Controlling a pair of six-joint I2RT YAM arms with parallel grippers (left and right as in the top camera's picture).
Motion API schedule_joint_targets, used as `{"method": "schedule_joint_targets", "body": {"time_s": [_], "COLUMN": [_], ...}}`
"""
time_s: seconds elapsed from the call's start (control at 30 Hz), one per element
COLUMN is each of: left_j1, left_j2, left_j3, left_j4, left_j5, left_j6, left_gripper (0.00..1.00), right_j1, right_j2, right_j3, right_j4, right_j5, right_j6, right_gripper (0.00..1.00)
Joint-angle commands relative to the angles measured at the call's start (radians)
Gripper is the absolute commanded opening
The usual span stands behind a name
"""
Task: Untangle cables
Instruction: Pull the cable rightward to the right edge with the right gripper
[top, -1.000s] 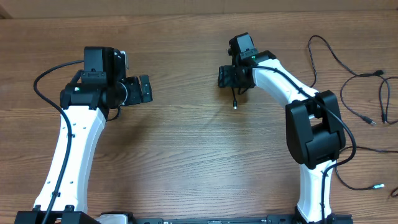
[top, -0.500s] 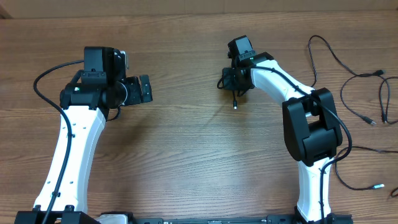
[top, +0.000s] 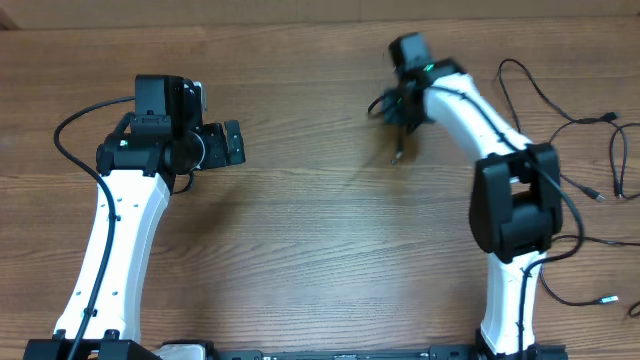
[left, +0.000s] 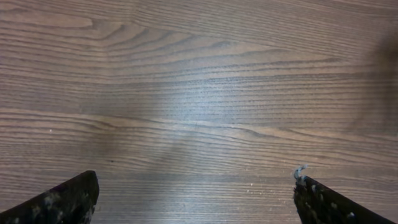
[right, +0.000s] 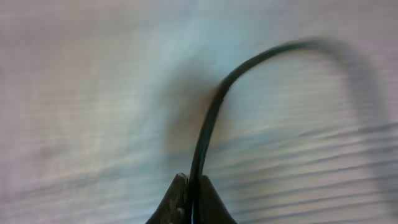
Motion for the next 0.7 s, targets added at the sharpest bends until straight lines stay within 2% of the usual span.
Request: {"method": "schedule_joint_targets", "body": {"time_s": [0.0, 0.23, 0.5, 0.67], "left_j1": [0.004, 0.004, 0.004, 0.004], "left_j2": [-0.011, -0.011, -0.011, -0.011], "left_j3": [0.008, 0.008, 0.008, 0.008], "left_j4": [0.002, 0.002, 0.002, 0.002], "left_j5": [0.006, 0.006, 0.006, 0.006], "left_j6": [0.019, 0.019, 0.019, 0.019], "left_gripper": [0.99, 0.99, 0.99, 0.99], "right_j1": [-0.087, -0.318, -0.683, -0.829], "right_j2": [-0.128, -0.163, -0.11, -0.043], "right_j3": [0.153, 0.312, 0.311, 0.309], "right_j4": [-0.019, -0.014, -0.077, -0.135], "right_j5": [0.143, 0.169, 0.079, -0.04], "right_j6": [0.0, 0.019, 0.183, 0.18], "right_gripper": [0.04, 0.04, 0.04, 0.04]}}
